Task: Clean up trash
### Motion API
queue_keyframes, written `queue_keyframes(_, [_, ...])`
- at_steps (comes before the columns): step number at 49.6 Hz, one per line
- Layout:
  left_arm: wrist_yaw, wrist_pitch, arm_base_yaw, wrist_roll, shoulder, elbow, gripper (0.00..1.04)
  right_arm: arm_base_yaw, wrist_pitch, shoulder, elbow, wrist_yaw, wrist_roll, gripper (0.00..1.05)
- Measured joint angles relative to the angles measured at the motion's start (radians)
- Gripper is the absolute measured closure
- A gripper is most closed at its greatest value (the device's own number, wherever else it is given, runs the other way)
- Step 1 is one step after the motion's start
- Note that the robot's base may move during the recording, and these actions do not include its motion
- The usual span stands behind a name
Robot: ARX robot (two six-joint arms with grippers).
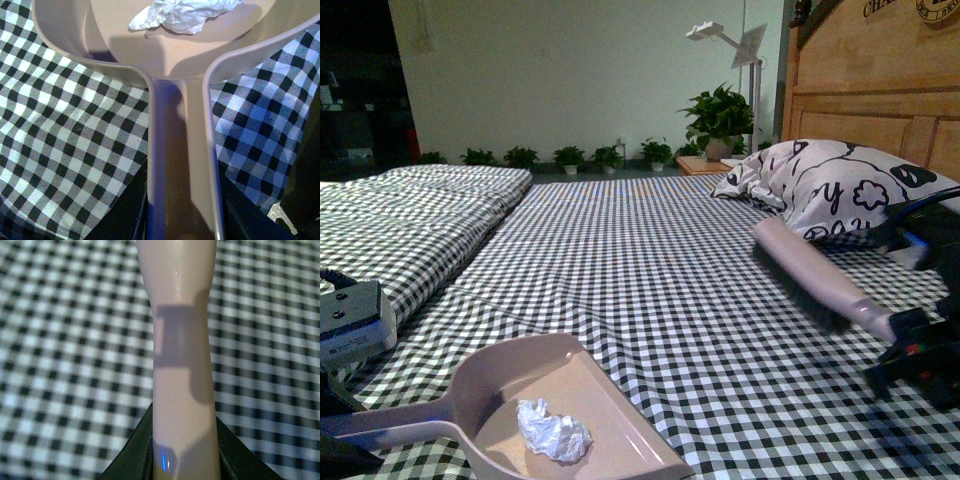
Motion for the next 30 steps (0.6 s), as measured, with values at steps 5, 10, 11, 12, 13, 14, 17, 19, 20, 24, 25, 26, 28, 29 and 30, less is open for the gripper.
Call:
queue_keyframes(5, [0.0, 0.0, 0.0, 0.0, 0.0, 0.0, 0.77, -0.124, 0.037, 0.0, 0.006, 0.016, 0.023, 0.85])
queue_keyframes(10, [0.0, 0.0, 0.0, 0.0, 0.0, 0.0, 0.77, -0.222, 0.042, -0.004, 0.01, 0.011, 0.035, 0.85])
queue_keyframes(11, [0.0, 0.0, 0.0, 0.0, 0.0, 0.0, 0.77, -0.246, 0.042, -0.006, 0.01, 0.008, 0.036, 0.85])
queue_keyframes(12, [0.0, 0.0, 0.0, 0.0, 0.0, 0.0, 0.77, -0.259, 0.042, -0.009, 0.01, 0.005, 0.037, 0.85])
queue_keyframes(13, [0.0, 0.0, 0.0, 0.0, 0.0, 0.0, 0.77, -0.27, 0.042, -0.012, 0.01, 0.001, 0.037, 0.85])
queue_keyframes(14, [0.0, 0.0, 0.0, 0.0, 0.0, 0.0, 0.77, -0.28, 0.042, -0.016, 0.01, -0.003, 0.037, 0.85])
queue_keyframes(17, [0.002, 0.002, 0.0, -0.002, 0.0, 0.0, 0.77, -0.295, 0.042, -0.028, 0.009, -0.014, 0.037, 0.85])
queue_keyframes(19, [0.006, 0.015, 0.0, -0.005, 0.0, 0.0, 0.77, -0.3, 0.042, -0.037, 0.008, -0.021, 0.037, 0.85])
queue_keyframes(20, [0.013, 0.035, 0.0, -0.01, 0.0, 0.0, 0.77, -0.303, 0.042, -0.046, 0.008, -0.027, 0.037, 0.85])
queue_keyframes(24, [0.01, 0.093, -0.003, -0.043, 0.0, 0.001, 0.77, -0.304, 0.042, -0.074, -0.002, -0.047, 0.037, 0.85])
queue_keyframes(25, [0.01, 0.098, -0.003, -0.051, 0.0, 0.002, 0.77, -0.304, 0.042, -0.077, -0.003, -0.048, 0.037, 0.85])
queue_keyframes(26, [0.01, 0.107, -0.003, -0.063, 0.0, 0.005, 0.77, -0.304, 0.042, -0.083, -0.005, -0.051, 0.037, 0.85])
queue_keyframes(28, [0.009, 0.12, -0.003, -0.081, -0.001, 0.01, 0.77, -0.304, 0.042, -0.09, -0.008, -0.055, 0.037, 0.85])
queue_keyframes(29, [0.01, 0.129, -0.004, -0.096, -0.002, 0.013, 0.77, -0.305, 0.042, -0.096, -0.01, -0.057, 0.037, 0.85])
queue_keyframes(30, [0.01, 0.136, -0.004, -0.113, -0.005, 0.016, 0.77, -0.306, 0.042, -0.1, -0.011, -0.059, 0.037, 0.85])
